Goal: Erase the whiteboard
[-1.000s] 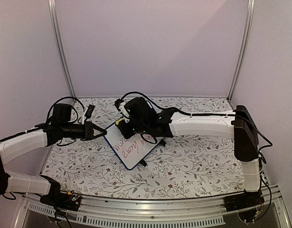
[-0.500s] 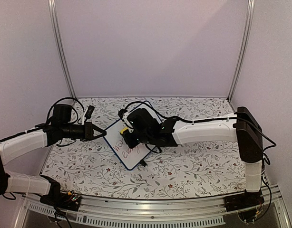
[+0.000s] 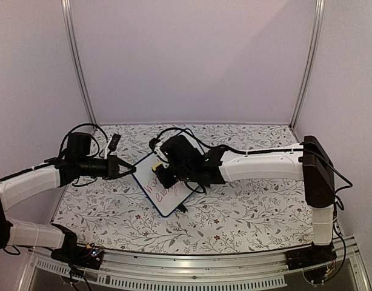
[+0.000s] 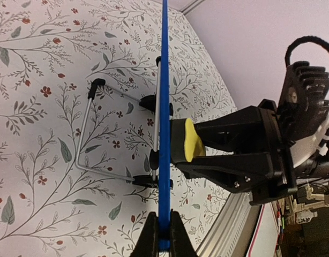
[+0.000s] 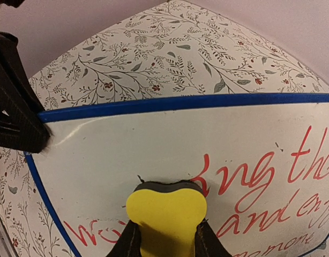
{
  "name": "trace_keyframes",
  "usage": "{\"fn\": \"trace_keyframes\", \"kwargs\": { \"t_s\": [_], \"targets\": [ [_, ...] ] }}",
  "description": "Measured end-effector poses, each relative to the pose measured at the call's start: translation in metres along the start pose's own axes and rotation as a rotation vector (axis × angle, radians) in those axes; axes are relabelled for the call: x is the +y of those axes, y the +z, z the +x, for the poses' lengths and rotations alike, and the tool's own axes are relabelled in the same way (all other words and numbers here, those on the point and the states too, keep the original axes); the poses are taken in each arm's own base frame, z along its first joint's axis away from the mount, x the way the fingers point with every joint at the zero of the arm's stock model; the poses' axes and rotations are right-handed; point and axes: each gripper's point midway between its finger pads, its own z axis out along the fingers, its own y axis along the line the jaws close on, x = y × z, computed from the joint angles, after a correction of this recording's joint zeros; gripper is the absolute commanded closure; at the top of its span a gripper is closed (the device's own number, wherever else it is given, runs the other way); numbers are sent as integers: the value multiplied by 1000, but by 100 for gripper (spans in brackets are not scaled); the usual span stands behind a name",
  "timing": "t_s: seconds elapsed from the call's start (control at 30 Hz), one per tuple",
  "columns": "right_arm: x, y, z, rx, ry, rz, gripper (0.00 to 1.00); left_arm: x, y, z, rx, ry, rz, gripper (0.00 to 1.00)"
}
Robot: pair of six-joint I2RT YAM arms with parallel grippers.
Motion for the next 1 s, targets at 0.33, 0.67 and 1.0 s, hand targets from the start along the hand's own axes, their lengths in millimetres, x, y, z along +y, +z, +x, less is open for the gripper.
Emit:
{"fn": "trace_keyframes", "kwargs": {
  "t_s": [0.33, 0.67, 1.0],
  "targets": [
    [6, 2, -11, -14, -11, -10, 86, 0, 0, 0, 1, -3, 1, 100],
    [19, 0, 17, 14, -37, -30, 86, 2, 0, 1, 2, -4, -10, 100],
    [18, -2, 25, 31, -45, -26, 86, 2, 0, 1, 1, 1, -9, 100]
  ]
}}
